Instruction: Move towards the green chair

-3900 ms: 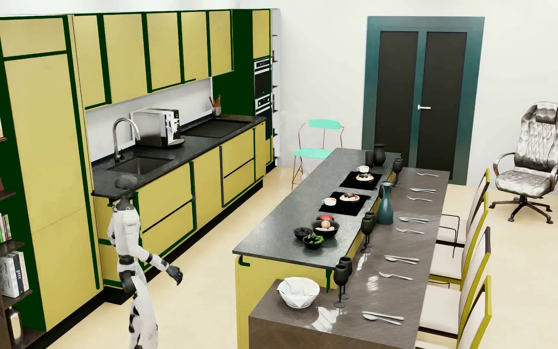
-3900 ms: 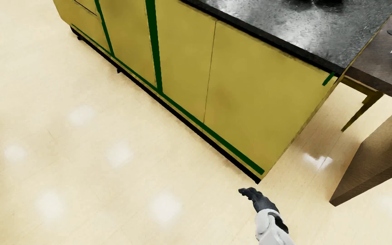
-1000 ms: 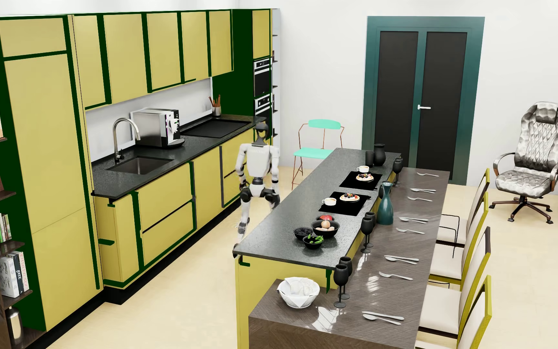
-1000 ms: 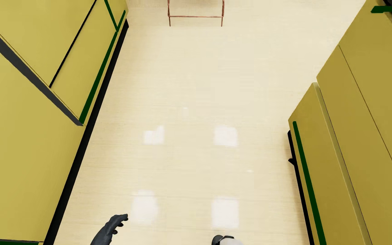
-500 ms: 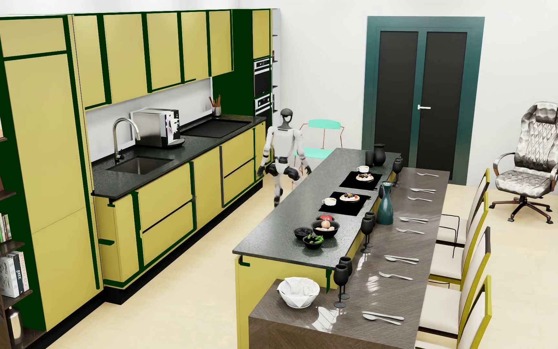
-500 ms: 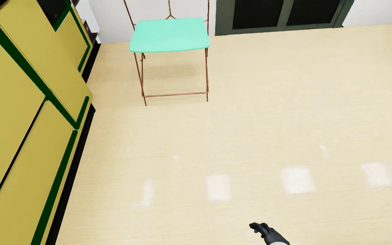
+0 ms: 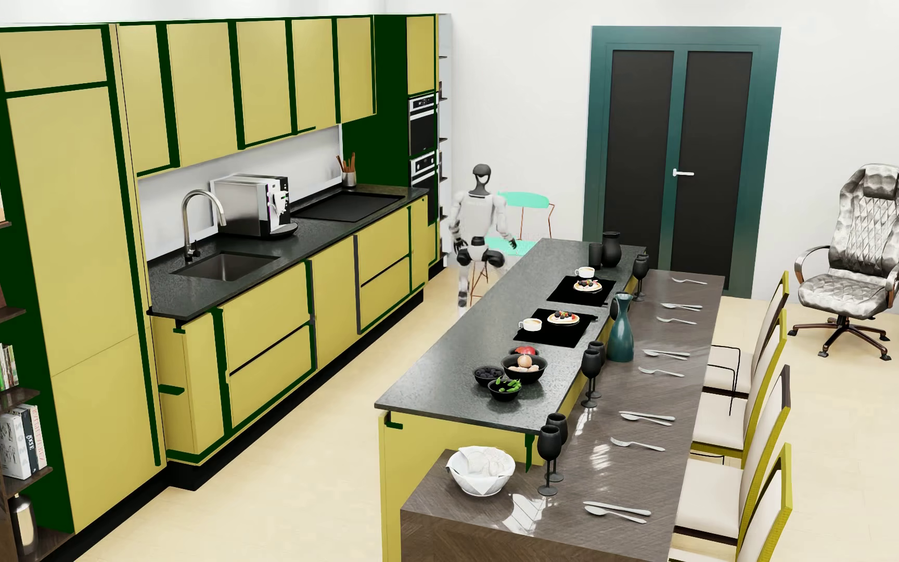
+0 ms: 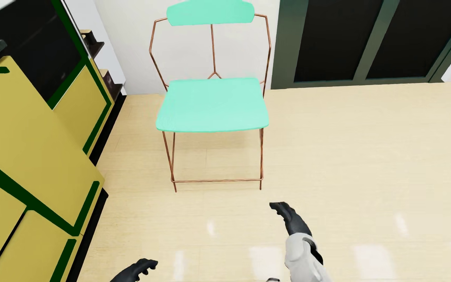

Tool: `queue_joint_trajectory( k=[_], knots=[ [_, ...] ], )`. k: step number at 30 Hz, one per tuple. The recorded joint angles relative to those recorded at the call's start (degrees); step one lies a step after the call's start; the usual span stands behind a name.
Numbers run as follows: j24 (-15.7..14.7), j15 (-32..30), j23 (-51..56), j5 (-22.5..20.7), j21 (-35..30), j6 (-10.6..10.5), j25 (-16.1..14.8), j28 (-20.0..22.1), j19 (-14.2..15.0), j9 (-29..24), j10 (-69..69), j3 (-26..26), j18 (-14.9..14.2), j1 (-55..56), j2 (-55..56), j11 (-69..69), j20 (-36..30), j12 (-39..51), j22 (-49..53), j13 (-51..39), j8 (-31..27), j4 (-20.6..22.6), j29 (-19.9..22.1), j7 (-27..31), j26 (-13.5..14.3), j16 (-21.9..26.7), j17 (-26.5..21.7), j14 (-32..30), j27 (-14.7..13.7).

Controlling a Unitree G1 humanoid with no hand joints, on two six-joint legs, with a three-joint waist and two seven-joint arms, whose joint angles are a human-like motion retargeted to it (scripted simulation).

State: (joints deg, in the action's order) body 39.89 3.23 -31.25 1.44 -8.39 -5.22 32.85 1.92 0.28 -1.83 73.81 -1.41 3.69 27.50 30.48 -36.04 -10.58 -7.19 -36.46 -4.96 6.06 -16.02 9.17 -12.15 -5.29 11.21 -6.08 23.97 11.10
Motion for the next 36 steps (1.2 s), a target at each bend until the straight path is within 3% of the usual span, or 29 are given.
queue_joint_trajectory(
  k=[1, 2, 3, 4, 6, 8, 10, 11, 12, 14, 16, 18, 20, 23, 26, 29, 30, 33, 36],
  knots=[
    [0.23, 0.11, 3.52, 0.32, -3.01, 0.13, 1.14, -2.29, 0.75, 0.22, -10.96, -0.51, -5.37, 1.37, -2.32, 2.75, 0.1, 0.74, -1.85, -2.75, -0.34, 3.01, 0.69, 5.4, -1.72, 0.3, -2.2, -0.56, -1.89],
    [0.3, 0.32, 7.46, 0.78, -5.56, 0.42, 2.99, -3.45, 1.5, 0.52, -25.25, -1.18, -8.05, 0.52, -4.28, 5.26, 0.29, 0.89, -2.49, -5.39, -1.18, 6.6, 0.54, 12.83, -2.61, 0.73, -4.47, -5.17, -3.11],
    [0.74, 0.52, 11.09, 0.84, -7.39, 0.73, 3.7, -3.76, 2.27, 0.81, -34.62, -1.85, -13.35, -2.19, -5.34, 7.29, 0.79, 0.27, -2.2, -8.04, -2.41, 8.79, 0.22, 19.79, -2.97, 1.53, -5.94, -6.8, -4.23],
    [0.88, 0.51, 13.7, 0.31, -8.68, 0.81, 2.85, -2.89, 2.86, 0.94, -36.31, -2.14, -12.9, -3.51, -5.52, 8.3, 2.33, -0.97, -1.47, -10.71, -3.61, 8.3, 0.07, 19.15, -3.39, 2.06, -6.65, -5.04, -5.33],
    [-1.91, -0.5, 15.86, 0.34, -9.37, 1.29, -0.95, 1.37, 4.19, 0.92, -37.79, -2.64, -9.35, -3.72, -4.26, 9.15, 7.65, -2.81, -1.78, -13.57, -6.41, 7.71, -0.15, 13.89, -5.31, -0.36, -8.11, -5.33, -5.67],
    [-4.48, -1.97, 15.32, 1.33, -9.34, 2.63, -2.56, 3.22, 6.18, 0.83, -42.98, -3.08, -7.9, -5.17, -2.67, 10.17, 10.64, -3.05, -4.0, -12.61, -8.86, 9.0, -0.87, 11.1, -7.45, -3.42, -9.57, -6.61, -2.47],
    [-3.43, -1.62, 11.07, 2.4, -11.76, 4.26, 0.13, 1.3, 8.82, 0.79, -47.89, -2.88, -7.6, -6.9, -1.82, 11.53, 9.72, -3.56, -4.9, -11.09, -9.53, 9.61, -2.38, 7.91, -7.36, -4.5, -10.34, -7.79, 2.05],
    [-2.83, 0.97, 7.49, 3.92, -13.54, 5.04, 2.4, 0.35, 9.05, 0.8, -48.98, -2.71, -7.69, -7.29, -1.17, 9.75, 9.15, -3.7, -5.14, -9.73, -7.05, 9.87, -4.24, 7.16, -6.98, -4.58, -10.49, -7.98, 4.59],
    [-2.5, 4.63, 3.48, 5.68, -15.42, 5.68, 4.9, -0.38, 6.23, 0.83, -49.66, -2.5, -7.86, -7.43, -0.88, 5.6, 8.72, -3.57, -5.39, -7.83, -4.07, 10.27, -7.09, 7.05, -6.84, -4.57, -10.55, -8.0, 6.98],
    [-1.89, 6.11, -3.85, 9.36, -17.49, 6.58, 7.3, -1.06, 4.18, 1.05, -50.98, -2.12, -9.04, -7.7, -2.25, -1.99, 8.37, -3.05, -5.06, -2.57, 0.93, 11.51, -11.86, 7.59, -6.62, -4.48, -9.91, -7.85, 9.81],
    [-2.45, 9.87, -9.82, 10.78, -14.73, 7.29, 3.05, -0.13, 4.1, 1.55, -52.01, -1.79, -10.31, -7.81, -7.72, 3.52, 9.92, -2.63, -3.55, 4.34, 4.45, 12.71, -12.76, 9.04, -6.33, -4.98, -7.67, -7.31, 10.77],
    [-4.3, 10.69, -15.53, 10.73, -11.3, 7.74, -1.79, 2.3, 3.96, 2.07, -52.33, -1.49, -9.13, -8.29, -13.16, 11.1, 12.65, -3.65, -2.87, 10.07, 7.73, 13.5, -11.88, 11.12, -4.93, -5.29, -4.65, -7.5, 12.85],
    [-5.51, 9.38, -21.3, 9.95, -12.68, 7.62, -2.82, 4.14, 4.0, 2.39, -52.28, -1.23, -8.29, -8.89, -16.13, 15.59, 16.0, -4.18, -4.12, 12.85, 8.73, 13.49, -11.65, 11.8, -4.9, -6.42, -2.13, -7.43, 14.46],
    [-5.82, 9.68, -23.71, 9.72, -15.04, 7.22, -3.36, 3.47, 4.07, 2.52, -52.51, -0.66, -7.65, -10.0, -16.68, 15.75, 19.46, -4.68, -6.97, 14.3, 8.24, 13.28, -15.98, 11.27, -6.1, -8.91, -1.76, -7.75, 13.52],
    [-2.42, 10.32, -20.47, 9.89, -13.02, 6.89, -3.95, 0.2, 4.14, 2.54, -52.9, 0.2, -7.15, -11.21, -16.92, 14.7, 18.02, -4.04, -11.03, 14.13, 7.57, 13.28, -11.61, 10.52, -7.43, -9.45, -2.64, -7.76, 12.0],
    [-0.35, 10.28, -18.18, 9.74, -17.97, 6.67, 3.03, -1.35, 4.15, 2.6, -53.16, 0.85, -7.09, -12.55, -17.95, 15.33, 17.05, -3.31, -11.54, 10.52, 6.88, 13.14, -9.76, 9.64, -8.28, -9.77, -4.4, -7.44, 10.11],
    [-0.12, 10.3, -17.25, 9.62, -17.4, 6.6, 2.84, -0.89, 4.18, 2.61, -53.02, 0.9, -7.09, -12.84, -18.08, 15.39, 17.22, -3.19, -10.96, 9.37, 6.51, 13.01, -9.54, 9.28, -8.02, -9.71, -4.28, -7.2, 10.17],
    [-0.63, 10.69, -14.23, 9.26, -13.08, 6.35, -3.0, 0.26, 4.35, 2.57, -52.44, 0.57, -6.85, -13.34, -17.73, 14.59, 18.38, -3.3, -8.44, 6.6, 5.09, 12.57, -6.99, 8.16, -6.21, -9.14, -3.34, -6.46, 8.26],
    [-1.03, 11.89, -10.93, 9.14, -13.6, 6.15, -2.65, 1.11, 4.11, 2.51, -51.68, 0.25, -7.17, -13.34, -17.51, 13.84, 18.72, -2.46, -6.5, 5.23, 4.35, 12.36, -4.24, 7.58, -5.51, -8.88, -4.27, -5.16, 6.86]
  ],
)
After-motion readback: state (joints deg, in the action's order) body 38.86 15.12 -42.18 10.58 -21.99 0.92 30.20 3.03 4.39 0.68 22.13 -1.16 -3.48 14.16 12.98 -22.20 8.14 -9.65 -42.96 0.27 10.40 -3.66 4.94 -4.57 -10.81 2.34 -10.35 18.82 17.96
